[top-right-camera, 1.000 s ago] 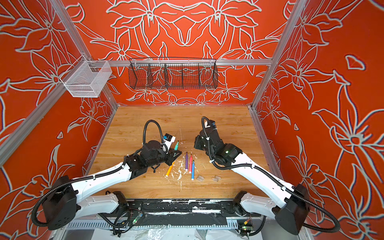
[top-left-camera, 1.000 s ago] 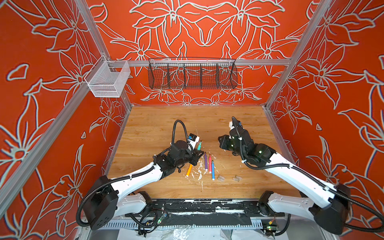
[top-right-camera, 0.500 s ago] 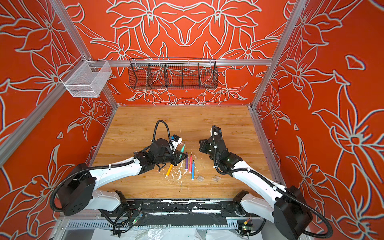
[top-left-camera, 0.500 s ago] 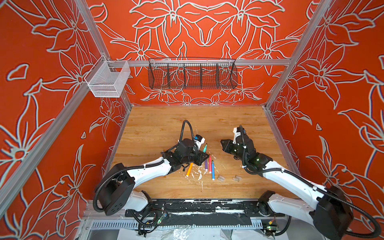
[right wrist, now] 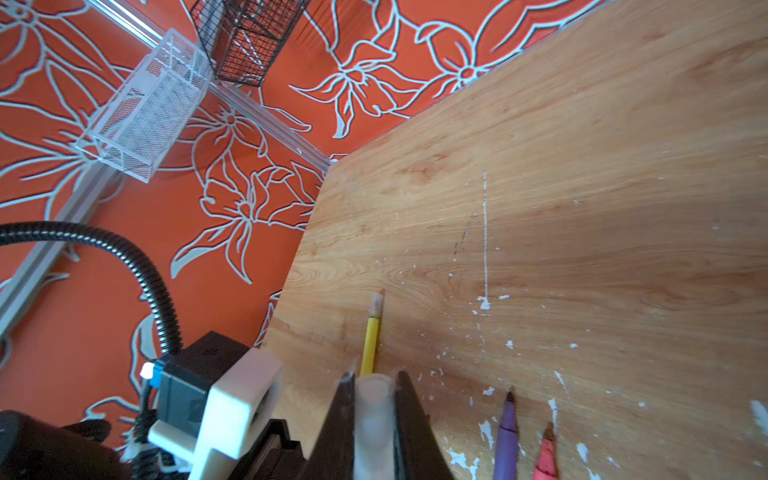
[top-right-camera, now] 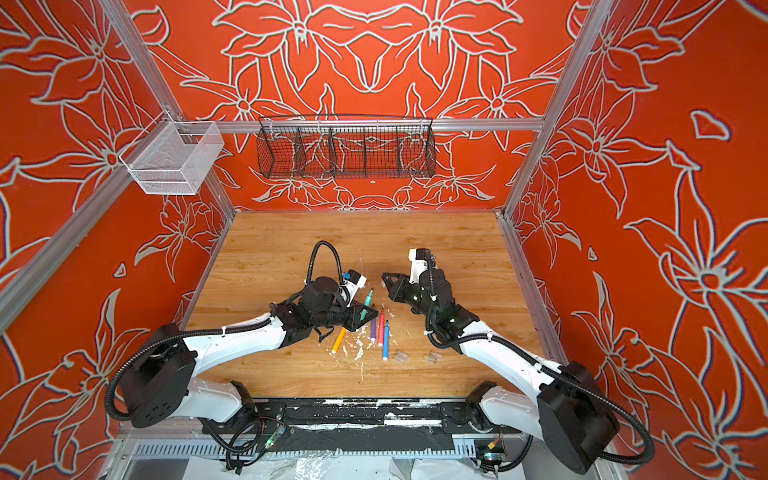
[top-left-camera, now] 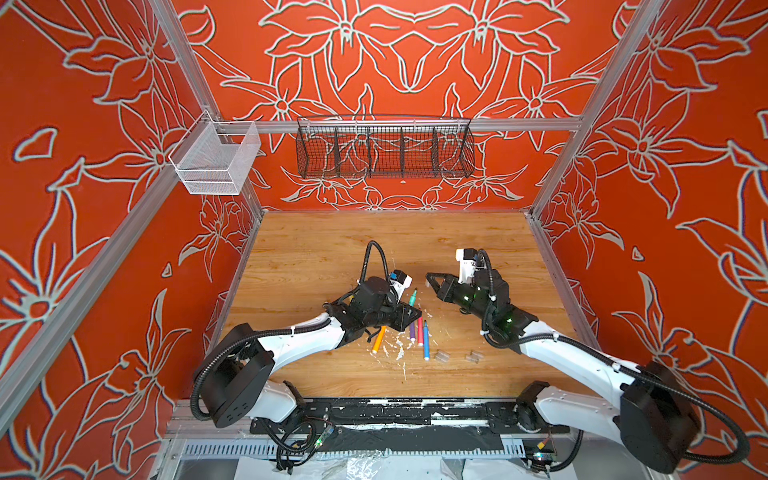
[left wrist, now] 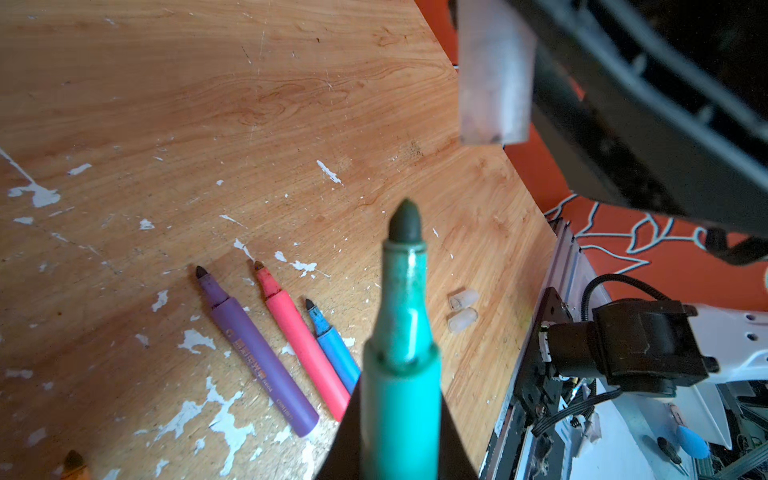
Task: Insert the pens into the pen caps
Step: 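Align the held cap above the green marker tip with the right gripper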
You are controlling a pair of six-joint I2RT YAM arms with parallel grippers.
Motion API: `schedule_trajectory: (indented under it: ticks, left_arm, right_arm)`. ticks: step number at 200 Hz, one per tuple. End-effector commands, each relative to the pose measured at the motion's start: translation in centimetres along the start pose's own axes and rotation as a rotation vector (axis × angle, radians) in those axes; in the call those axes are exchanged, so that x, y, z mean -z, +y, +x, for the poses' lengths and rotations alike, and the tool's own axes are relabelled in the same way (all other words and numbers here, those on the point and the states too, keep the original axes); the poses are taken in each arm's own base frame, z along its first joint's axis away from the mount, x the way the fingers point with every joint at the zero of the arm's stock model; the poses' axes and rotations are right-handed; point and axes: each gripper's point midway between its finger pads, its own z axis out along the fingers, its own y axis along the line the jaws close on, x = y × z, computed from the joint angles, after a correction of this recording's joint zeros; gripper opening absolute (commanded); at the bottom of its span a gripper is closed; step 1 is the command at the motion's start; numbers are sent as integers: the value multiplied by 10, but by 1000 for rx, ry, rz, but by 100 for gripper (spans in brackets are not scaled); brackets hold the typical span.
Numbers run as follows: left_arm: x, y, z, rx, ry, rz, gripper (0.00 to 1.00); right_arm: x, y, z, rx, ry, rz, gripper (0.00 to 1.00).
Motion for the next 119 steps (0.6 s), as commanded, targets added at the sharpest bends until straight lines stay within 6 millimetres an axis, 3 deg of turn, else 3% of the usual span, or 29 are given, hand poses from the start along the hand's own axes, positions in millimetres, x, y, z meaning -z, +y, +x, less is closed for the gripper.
schedule_trajectory:
  ticks: [1, 119]
  left_arm:
    - [0, -6, -7, 2, -23, 30, 0]
    - [-1, -9, -6, 0, -19, 48, 0]
  right_arm:
    - [0, 19, -1, -19, -4, -111, 0]
    - [-13, 23, 10, -26, 44, -144, 0]
